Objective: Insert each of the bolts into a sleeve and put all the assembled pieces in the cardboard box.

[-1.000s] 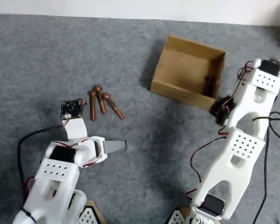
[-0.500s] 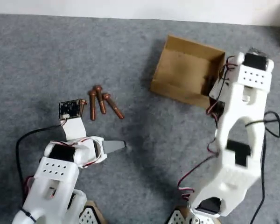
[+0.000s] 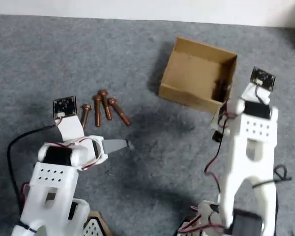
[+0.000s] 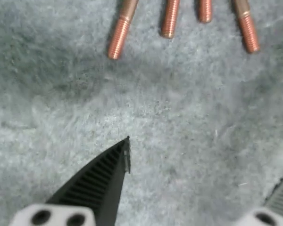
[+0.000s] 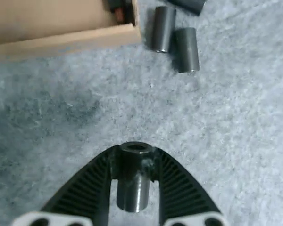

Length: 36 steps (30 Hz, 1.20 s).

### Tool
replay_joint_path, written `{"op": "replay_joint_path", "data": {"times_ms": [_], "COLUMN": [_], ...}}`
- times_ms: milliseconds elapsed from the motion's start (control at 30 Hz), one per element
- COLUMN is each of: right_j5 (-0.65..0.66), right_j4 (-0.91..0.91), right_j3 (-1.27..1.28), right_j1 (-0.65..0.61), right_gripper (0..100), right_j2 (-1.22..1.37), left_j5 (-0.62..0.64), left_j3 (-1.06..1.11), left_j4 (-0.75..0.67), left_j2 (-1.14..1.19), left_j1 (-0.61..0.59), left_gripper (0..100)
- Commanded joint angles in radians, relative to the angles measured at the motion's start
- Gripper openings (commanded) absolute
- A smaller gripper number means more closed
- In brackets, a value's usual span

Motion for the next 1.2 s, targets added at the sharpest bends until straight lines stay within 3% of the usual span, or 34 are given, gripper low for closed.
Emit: {"op": "replay_joint_path", "data": {"times_ms": [0,200,400,533,733,1033,1167], "right_j5": [0.028,0.028,0.031,0.081,0.084,0.094,0.129], "right_j4": [-0.093,-0.254,-0.380,-0.450,-0.476,-0.478,-0.503], "right_j3": [0.101,0.318,0.487,0.627,0.745,0.796,0.803], "right_j1": [-0.015,-0.015,-0.048,-0.130,-0.145,-0.148,-0.148], "right_gripper": [0.5,0.5,0.5,0.5,0.5,0.5,0.5], "right_j2": [-0.128,-0.255,-0.397,-0.499,-0.665,-0.760,-0.762], "left_j5": [-0.009,-0.014,-0.107,-0.218,-0.391,-0.647,-0.692], "left_j3": [-0.114,-0.311,-0.562,-0.736,-0.885,-0.980,-1.053], "left_j4": [0.018,0.017,0.052,0.137,0.153,0.153,0.158], "left_j2": [0.101,0.450,0.671,0.766,0.885,1.059,1.153], "left_j1": [-0.015,-0.074,-0.197,-0.249,-0.285,-0.278,-0.278], "left_gripper": [46,46,46,37,19,17,17]}}
